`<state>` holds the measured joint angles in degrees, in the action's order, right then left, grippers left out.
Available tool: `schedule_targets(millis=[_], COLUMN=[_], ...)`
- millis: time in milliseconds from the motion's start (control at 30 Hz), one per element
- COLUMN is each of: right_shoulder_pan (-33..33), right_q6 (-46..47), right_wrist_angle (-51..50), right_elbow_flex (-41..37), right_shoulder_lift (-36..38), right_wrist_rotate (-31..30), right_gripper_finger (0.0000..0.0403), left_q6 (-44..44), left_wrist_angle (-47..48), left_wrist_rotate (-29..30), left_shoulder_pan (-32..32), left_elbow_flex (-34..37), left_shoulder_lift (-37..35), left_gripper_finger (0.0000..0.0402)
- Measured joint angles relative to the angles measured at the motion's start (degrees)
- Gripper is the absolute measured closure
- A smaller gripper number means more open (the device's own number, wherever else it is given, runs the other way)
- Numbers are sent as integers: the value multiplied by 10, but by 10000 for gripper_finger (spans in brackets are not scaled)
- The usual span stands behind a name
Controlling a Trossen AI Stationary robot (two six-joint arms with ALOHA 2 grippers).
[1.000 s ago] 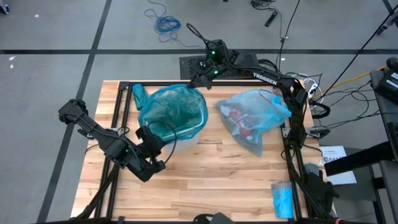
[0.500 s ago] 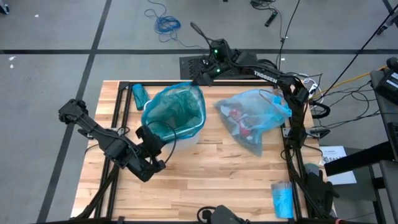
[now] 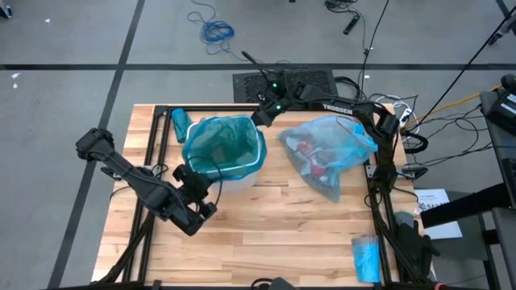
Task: Place trash/remove bag and relplace
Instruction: Insert the blue trash bag into the white trash bin
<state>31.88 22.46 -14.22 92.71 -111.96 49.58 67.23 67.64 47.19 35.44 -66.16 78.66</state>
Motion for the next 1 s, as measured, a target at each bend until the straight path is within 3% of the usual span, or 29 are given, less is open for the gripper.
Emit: schedule_targets(millis=[533,700,1000], right_shoulder_pan=[-1,-1,-2], right_q6=[-2,8,29], right_wrist_angle=[-11,-6,-7], right_elbow_flex=[-4,-4,-4], right_shoulder_lift=[1,6,7], right_wrist_rotate=[-31,-31,-29], right_gripper_finger=[403,399,334], left_q6=[-5,-21,4], left_wrist_angle=[5,3,11], left_wrist_rotate=[19,-2,-52], left_shoulder_pan=[-1,0,0], left_elbow_flex=[-6,-18,-11], left_shoulder_lift=[0,0,0], left_gripper_finger=[402,402,368])
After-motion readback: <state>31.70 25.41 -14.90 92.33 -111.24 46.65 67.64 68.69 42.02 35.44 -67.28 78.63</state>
